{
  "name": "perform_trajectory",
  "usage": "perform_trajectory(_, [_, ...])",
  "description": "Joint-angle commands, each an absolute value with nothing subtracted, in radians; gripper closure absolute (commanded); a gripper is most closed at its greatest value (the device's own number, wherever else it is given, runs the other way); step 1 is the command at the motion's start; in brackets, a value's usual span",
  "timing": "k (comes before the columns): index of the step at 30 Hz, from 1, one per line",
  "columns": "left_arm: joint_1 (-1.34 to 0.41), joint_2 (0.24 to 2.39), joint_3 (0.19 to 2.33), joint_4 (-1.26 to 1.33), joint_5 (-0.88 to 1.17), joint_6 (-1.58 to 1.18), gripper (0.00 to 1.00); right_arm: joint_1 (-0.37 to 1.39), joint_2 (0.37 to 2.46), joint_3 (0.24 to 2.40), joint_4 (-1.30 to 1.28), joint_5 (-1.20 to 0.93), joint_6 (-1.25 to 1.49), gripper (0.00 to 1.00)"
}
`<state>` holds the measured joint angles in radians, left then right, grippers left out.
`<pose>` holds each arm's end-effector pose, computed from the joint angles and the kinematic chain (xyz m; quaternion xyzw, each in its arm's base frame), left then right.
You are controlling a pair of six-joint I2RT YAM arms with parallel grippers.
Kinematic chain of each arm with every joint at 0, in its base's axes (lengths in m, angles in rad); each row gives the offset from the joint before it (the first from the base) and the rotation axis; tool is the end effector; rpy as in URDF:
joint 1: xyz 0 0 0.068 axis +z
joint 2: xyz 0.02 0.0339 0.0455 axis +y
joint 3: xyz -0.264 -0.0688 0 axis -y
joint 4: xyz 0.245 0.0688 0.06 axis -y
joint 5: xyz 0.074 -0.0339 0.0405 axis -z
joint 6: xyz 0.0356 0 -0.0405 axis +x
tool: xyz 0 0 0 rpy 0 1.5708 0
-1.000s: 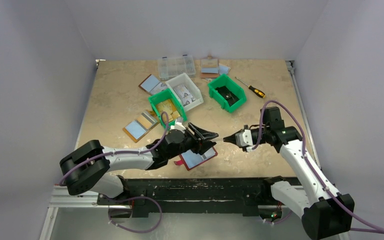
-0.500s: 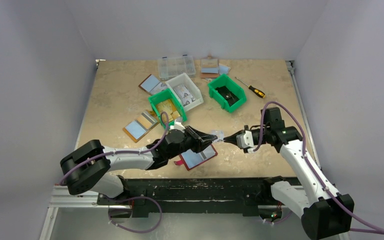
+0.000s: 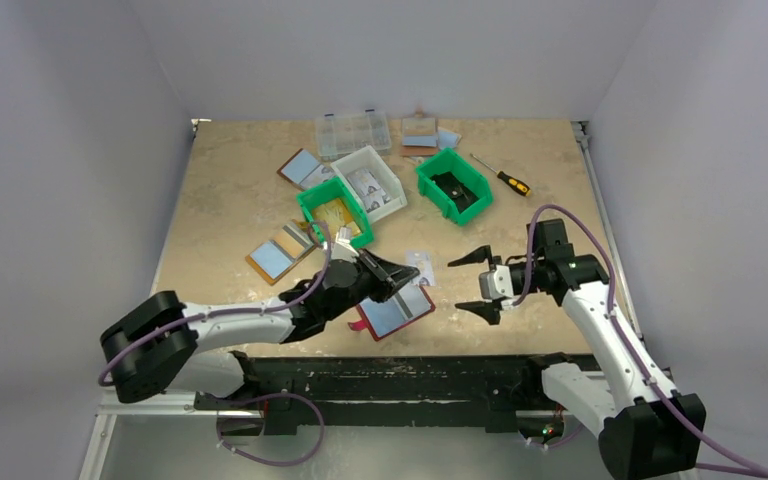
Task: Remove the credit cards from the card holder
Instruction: Place the credit card in the storage box.
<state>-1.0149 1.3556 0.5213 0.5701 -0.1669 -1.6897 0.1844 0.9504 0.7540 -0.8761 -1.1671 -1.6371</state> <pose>0.1517 -0.2330 0.2017 -0.3098 0.7299 -0.5769 0.1959 0.1518 0.0616 0.2621 -0.7222 0.3886 0.2625 0.5085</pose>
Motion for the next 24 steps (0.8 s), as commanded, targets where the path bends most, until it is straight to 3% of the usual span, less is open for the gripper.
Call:
perform_trajectory(1, [-0.967,1.214,0.500,0.514,-0.260,-1.290,1.00,0.150,0.939,0.803,-0.880,-1.210,-1.511,0.14])
perform_trajectory(4, [-0.910,1.125,0.455,0.591,-0.188,-1.013,1.00,0.138,0.950,0.818,-0.873,-1.210,-1.448,0.13])
perform_trajectory(9, [-0.644,1.085,0.433,0.579,-0.050,-0.967,1.00,0.133,0.951,0.816,-0.871,-1.210,-1.444,0.13])
perform_trajectory(16, [-0.478,1.360,0.681,0.559,0.101,-0.909,1.00,0.126,0.951,0.805,-0.853,-1.209,-1.430,0.12])
perform_trajectory(24, [-0.465,1.684,1.053,0.256,-0.026,-0.936,1.00,0.114,0.946,0.799,-0.845,-1.212,-1.425,0.12])
